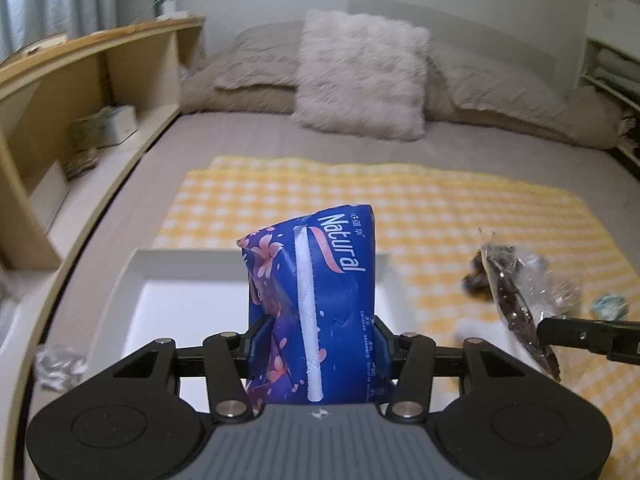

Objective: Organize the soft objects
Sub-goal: 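Carry the tissue pack and bagged cable into the white tray with both tools, then open both tools to release the items in the tray and withdraw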

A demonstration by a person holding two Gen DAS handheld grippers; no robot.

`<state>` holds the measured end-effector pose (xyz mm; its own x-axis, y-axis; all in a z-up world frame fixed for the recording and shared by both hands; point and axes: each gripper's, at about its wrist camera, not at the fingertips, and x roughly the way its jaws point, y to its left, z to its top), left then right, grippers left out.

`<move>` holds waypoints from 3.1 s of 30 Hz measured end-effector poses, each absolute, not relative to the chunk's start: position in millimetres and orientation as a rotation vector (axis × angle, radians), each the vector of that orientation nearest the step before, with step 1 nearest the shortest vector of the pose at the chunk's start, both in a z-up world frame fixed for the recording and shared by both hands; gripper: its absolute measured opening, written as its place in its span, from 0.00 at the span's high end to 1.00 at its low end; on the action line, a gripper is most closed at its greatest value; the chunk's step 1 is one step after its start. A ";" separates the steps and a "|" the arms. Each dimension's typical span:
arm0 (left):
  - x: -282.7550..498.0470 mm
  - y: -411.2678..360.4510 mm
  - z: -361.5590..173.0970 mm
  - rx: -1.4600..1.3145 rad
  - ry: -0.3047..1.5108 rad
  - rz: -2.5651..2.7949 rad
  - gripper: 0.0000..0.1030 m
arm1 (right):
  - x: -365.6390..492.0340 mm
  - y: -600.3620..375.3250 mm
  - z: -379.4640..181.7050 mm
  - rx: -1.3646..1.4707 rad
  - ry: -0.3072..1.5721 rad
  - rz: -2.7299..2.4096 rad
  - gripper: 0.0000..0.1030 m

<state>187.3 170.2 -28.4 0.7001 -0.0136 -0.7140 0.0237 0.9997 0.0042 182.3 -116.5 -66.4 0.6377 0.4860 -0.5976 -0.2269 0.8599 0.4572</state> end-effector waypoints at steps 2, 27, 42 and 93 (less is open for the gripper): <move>184.2 183.9 -35.2 0.028 0.818 0.000 0.50 | 180.1 -101.9 -69.6 0.357 0.792 0.428 0.84; 166.8 284.0 -96.9 0.113 0.968 0.150 0.48 | 165.9 74.3 -132.3 0.524 0.910 0.500 0.84; 137.9 284.2 -69.2 0.101 0.893 0.178 0.17 | 174.8 103.1 -153.3 0.630 0.976 0.494 0.78; 83.7 211.5 8.7 0.004 0.736 0.165 0.00 | 119.6 -53.7 -27.7 0.109 0.741 0.485 0.00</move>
